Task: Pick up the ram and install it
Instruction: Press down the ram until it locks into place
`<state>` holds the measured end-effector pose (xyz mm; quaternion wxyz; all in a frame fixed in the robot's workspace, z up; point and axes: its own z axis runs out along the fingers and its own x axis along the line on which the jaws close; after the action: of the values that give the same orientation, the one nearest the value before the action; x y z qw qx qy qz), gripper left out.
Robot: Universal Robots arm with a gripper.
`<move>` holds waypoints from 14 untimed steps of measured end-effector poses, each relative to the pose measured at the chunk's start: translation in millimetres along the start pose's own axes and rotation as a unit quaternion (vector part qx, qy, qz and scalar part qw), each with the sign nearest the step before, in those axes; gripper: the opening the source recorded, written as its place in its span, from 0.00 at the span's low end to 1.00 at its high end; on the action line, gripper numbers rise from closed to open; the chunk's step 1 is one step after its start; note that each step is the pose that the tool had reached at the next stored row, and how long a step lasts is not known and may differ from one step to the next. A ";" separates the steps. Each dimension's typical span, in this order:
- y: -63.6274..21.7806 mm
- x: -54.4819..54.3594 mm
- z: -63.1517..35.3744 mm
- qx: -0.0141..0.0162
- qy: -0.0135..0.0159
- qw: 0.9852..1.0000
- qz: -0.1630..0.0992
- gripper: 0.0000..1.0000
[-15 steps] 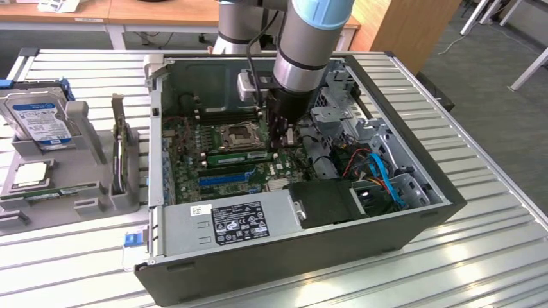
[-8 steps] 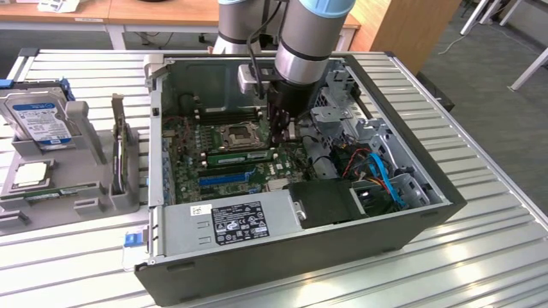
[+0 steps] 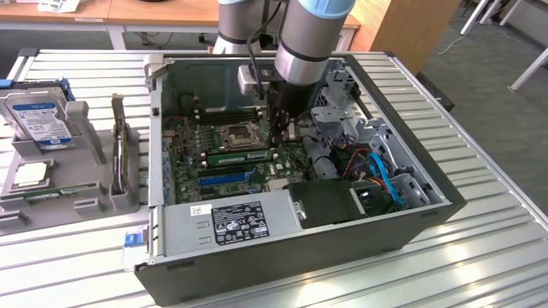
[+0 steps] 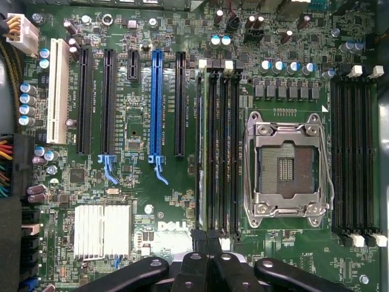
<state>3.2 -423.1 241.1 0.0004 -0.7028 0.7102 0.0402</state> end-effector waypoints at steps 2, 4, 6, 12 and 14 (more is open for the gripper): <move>-0.1 0.0 0.9 0.000 0.000 1.000 0.000 0.10; -0.2 0.1 2.3 0.000 0.000 1.000 0.000 0.10; -0.3 0.2 3.7 0.000 0.000 1.000 0.000 0.10; -0.3 0.3 5.6 0.000 0.000 1.000 0.000 0.10; -0.4 0.3 5.7 0.000 0.000 1.000 0.000 0.10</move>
<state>3.3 -423.1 235.4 0.0005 -0.7028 0.7102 0.0402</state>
